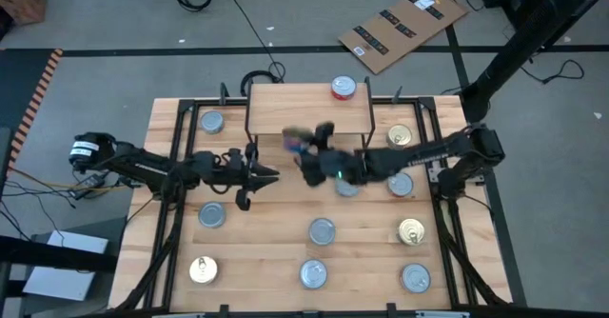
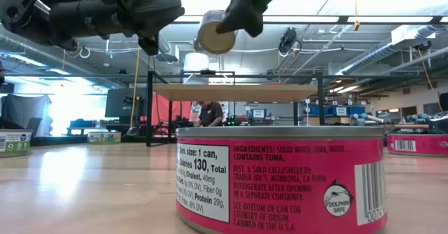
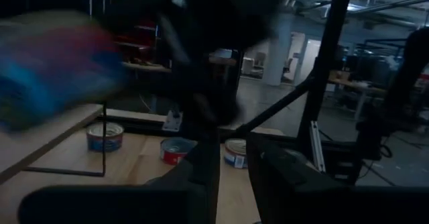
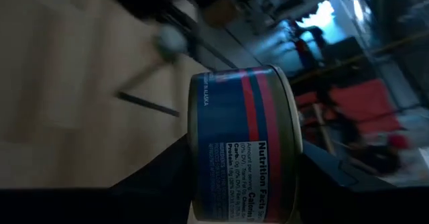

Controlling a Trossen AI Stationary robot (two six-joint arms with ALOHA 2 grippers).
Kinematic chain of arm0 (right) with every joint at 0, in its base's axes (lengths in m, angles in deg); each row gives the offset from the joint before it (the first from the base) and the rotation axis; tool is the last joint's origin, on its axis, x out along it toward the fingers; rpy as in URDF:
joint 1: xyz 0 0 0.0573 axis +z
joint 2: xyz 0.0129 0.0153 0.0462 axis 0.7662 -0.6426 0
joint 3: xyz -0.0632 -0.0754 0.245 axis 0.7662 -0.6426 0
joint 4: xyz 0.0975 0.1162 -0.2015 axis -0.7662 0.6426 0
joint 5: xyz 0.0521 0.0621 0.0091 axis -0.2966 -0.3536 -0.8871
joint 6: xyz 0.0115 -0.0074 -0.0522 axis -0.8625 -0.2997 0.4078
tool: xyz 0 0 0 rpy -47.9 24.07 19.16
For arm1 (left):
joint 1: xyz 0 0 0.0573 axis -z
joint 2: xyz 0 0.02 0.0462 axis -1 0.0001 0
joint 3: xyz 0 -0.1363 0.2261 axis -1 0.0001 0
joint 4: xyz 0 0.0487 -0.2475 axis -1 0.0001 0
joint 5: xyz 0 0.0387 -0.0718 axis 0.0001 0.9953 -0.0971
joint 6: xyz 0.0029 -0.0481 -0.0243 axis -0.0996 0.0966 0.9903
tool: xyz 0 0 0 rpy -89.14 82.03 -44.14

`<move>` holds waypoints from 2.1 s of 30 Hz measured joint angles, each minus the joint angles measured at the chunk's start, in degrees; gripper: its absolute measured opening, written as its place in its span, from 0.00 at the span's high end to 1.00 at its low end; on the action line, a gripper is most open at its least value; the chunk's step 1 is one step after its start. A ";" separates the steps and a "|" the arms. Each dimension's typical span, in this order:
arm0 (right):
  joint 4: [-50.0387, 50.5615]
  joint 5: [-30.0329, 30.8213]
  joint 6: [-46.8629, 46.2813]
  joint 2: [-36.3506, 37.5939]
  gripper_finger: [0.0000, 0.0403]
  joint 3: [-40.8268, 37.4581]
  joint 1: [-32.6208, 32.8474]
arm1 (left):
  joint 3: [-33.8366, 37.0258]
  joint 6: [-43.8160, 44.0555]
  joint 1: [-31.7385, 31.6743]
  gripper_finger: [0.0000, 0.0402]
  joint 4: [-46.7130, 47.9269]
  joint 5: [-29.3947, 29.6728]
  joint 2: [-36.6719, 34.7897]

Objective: Stack canned seafood by type on shelf
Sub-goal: Put the blue pink tuna can on the shelf

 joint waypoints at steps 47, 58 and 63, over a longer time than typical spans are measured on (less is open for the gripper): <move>-6.35 -12.82 10.26 -12.52 0.24 6.16 -24.90 | -0.09 0.43 -6.62 0.80 -1.11 -7.11 0.09; -6.59 -14.16 9.31 -12.55 0.30 6.13 -25.09 | -0.09 1.54 -6.62 0.80 -1.11 -7.11 0.09; -3.63 -17.18 2.62 -12.70 0.31 8.40 -25.79 | -0.09 1.62 -6.62 0.80 -1.11 -8.51 0.09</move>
